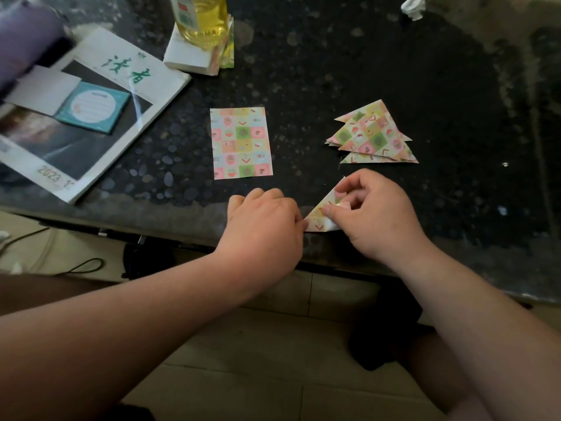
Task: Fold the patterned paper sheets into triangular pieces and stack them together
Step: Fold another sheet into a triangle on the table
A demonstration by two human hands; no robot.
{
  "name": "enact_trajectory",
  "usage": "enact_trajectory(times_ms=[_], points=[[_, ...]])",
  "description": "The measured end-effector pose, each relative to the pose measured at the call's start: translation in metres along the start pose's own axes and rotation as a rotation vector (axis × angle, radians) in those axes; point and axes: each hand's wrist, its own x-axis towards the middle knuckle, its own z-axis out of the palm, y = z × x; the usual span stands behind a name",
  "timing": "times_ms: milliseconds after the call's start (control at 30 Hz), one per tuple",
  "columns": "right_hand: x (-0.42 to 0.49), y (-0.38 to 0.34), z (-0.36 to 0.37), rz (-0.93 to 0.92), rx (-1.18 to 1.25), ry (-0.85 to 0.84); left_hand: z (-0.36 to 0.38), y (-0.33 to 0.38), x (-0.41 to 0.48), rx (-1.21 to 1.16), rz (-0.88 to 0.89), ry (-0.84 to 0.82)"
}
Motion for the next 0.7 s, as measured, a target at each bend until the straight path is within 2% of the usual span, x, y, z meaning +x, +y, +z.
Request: enact_trajectory(times_ms=[200, 300, 400, 500, 633, 700], points=[[0.000, 0.004, 0.005, -0.035, -0.021, 0.032, -0.002, 0.000, -0.002, 0.024, 0.045, 0.027], [0.001, 0.006, 0.008, -0.043, -0.002, 0.047, 0.004, 0.000, -0.017, 0.130, 0.293, 0.126], [0.001, 0.007, 0.009, -0.057, 0.008, 0.055, 0.021, 0.003, -0.046, 0.265, 0.459, 0.000], [0.001, 0.007, 0.008, -0.059, -0.012, 0.057, 0.030, 0.004, -0.060, 0.335, 0.453, -0.132], [0.000, 0.007, 0.008, -0.056, -0.006, 0.066, 0.028, 0.006, -0.058, 0.381, 0.425, -0.177], [0.000, 0.006, 0.007, -0.050, -0.013, 0.064, 0.027, 0.010, -0.060, 0.411, 0.433, -0.143]])
